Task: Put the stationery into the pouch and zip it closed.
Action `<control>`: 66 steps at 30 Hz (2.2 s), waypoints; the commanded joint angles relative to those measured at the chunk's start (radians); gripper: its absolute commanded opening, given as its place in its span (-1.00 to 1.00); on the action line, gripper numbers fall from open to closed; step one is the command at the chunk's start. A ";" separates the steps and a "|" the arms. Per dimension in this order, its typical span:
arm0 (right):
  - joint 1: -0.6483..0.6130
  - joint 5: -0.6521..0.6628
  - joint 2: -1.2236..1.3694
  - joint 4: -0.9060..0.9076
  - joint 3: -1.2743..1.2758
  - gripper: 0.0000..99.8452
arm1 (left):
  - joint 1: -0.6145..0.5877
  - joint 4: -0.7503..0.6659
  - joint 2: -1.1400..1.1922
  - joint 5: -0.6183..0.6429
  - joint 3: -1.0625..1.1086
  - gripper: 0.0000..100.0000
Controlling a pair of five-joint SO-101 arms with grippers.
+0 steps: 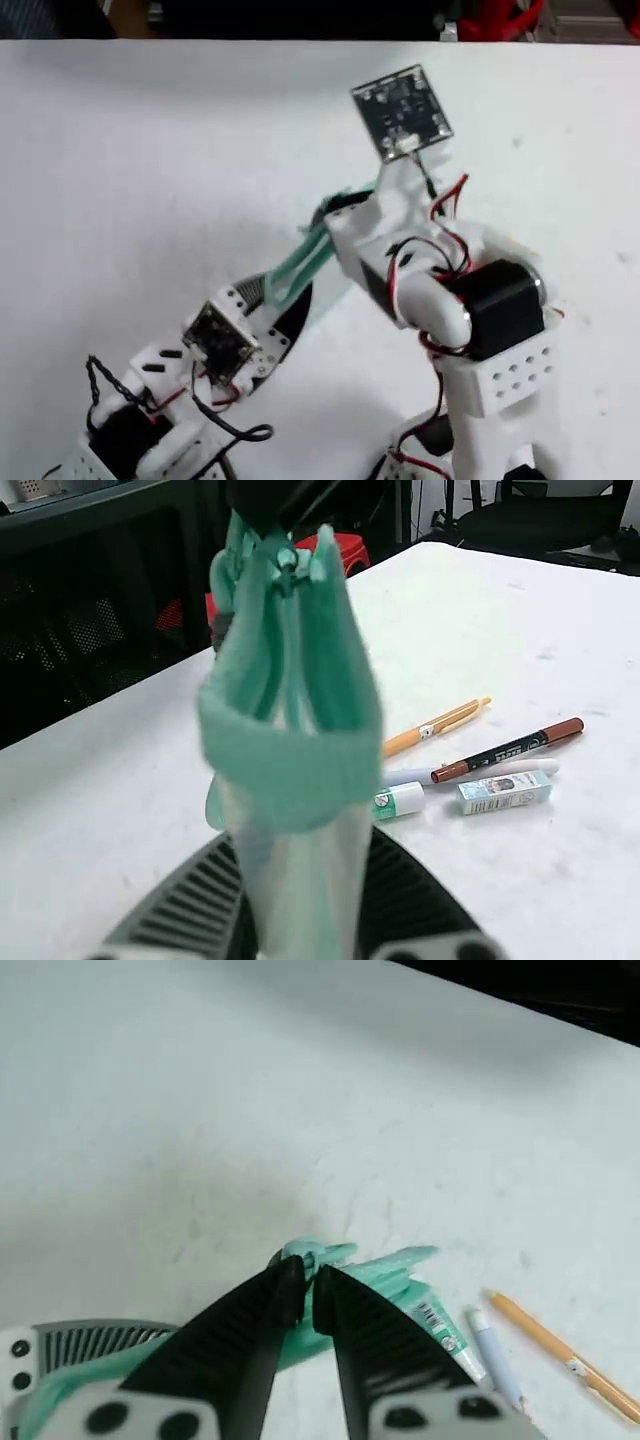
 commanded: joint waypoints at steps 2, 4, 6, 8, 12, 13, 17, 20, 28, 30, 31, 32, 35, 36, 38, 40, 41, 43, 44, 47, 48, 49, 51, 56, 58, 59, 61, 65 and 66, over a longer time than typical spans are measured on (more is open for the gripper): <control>0.064 0.012 -0.010 -0.061 -0.015 -0.96 | 0.001 -0.002 0.004 -0.014 -0.003 -0.95; 0.087 0.014 -0.002 -0.071 -0.015 -0.96 | 0.001 -0.002 0.004 -0.014 -0.003 -0.95; 0.101 0.014 -0.001 -0.079 -0.008 -0.96 | 0.001 -0.002 0.004 -0.015 -0.003 -0.95; 0.107 0.014 -0.010 -0.102 0.029 -0.96 | -0.001 -0.002 0.004 -0.015 -0.003 -0.95; 0.107 0.014 -0.010 -0.137 0.095 -0.96 | -0.005 -0.002 0.004 -0.017 -0.005 -0.95; 0.099 0.014 -0.013 -0.130 0.100 -0.96 | -0.005 -0.002 0.004 -0.017 -0.005 -0.95; 0.010 0.005 -0.070 -0.019 0.031 -0.87 | -0.005 -0.002 0.004 -0.017 -0.003 -0.95; -0.079 0.005 -0.120 0.044 -0.014 -0.64 | -0.005 -0.003 0.004 -0.017 -0.003 -0.95; -0.128 0.008 -0.064 0.030 0.068 -0.67 | -0.001 -0.003 0.004 -0.017 -0.003 -0.95; -0.108 0.005 -0.033 0.028 0.071 -0.67 | -0.002 -0.002 0.004 -0.017 -0.003 -0.95; -0.099 0.005 -0.025 0.027 0.071 -0.67 | -0.002 -0.002 0.004 -0.017 -0.003 -0.95; -0.093 0.008 -0.016 0.021 0.071 -0.68 | -0.002 -0.002 0.004 -0.017 -0.003 -0.95; -0.084 0.012 0.001 0.013 0.071 -0.78 | -0.002 -0.002 0.004 -0.017 -0.003 -0.95; -0.087 0.012 0.001 0.002 0.074 -0.84 | -0.001 -0.002 0.004 -0.017 -0.003 -0.95; -0.085 0.012 0.001 -0.031 0.077 -0.94 | -0.001 -0.002 0.004 -0.017 -0.003 -0.95; -0.082 0.014 0.001 -0.068 0.077 -0.96 | -0.001 -0.002 0.004 -0.018 -0.003 -0.95; -0.082 0.014 0.001 -0.079 0.077 -0.96 | -0.001 -0.002 0.004 -0.018 -0.003 -0.95; -0.088 0.014 0.001 -0.091 0.077 -0.96 | -0.004 -0.002 0.004 -0.018 -0.003 -0.95; -0.090 0.014 -0.004 -0.096 0.077 -0.96 | -0.005 -0.002 0.004 -0.018 -0.003 -0.95; -0.087 0.014 -0.008 -0.097 0.075 -0.96 | -0.007 -0.005 0.004 -0.018 -0.008 -0.94; -0.084 0.014 -0.008 -0.097 0.075 -0.96 | -0.007 -0.005 0.004 -0.012 -0.009 -0.90; -0.084 0.014 -0.004 -0.097 0.077 -0.96 | -0.007 -0.003 0.004 -0.011 -0.009 -0.84; -0.084 0.014 -0.001 -0.091 0.077 -0.96 | -0.008 0.000 0.004 0.002 -0.008 -0.70; -0.090 0.014 -0.008 -0.077 0.078 -0.96 | -0.058 -0.002 0.004 0.080 -0.005 -0.63; -0.082 0.015 -0.004 -0.081 0.078 -0.96 | -0.061 -0.002 0.004 0.069 -0.005 -0.69; -0.079 0.021 -0.001 -0.082 0.078 -0.96 | -0.059 -0.002 0.004 0.061 -0.005 -0.76; -0.067 0.071 0.001 -0.084 0.078 -0.96 | -0.059 -0.008 0.004 0.034 -0.006 -0.94; -0.033 0.117 -0.004 -0.101 0.094 -0.96 | -0.059 -0.008 0.004 0.003 -0.008 -0.96; -0.025 0.118 -0.007 -0.120 0.109 -0.96 | -0.059 -0.008 0.004 0.003 -0.008 -0.96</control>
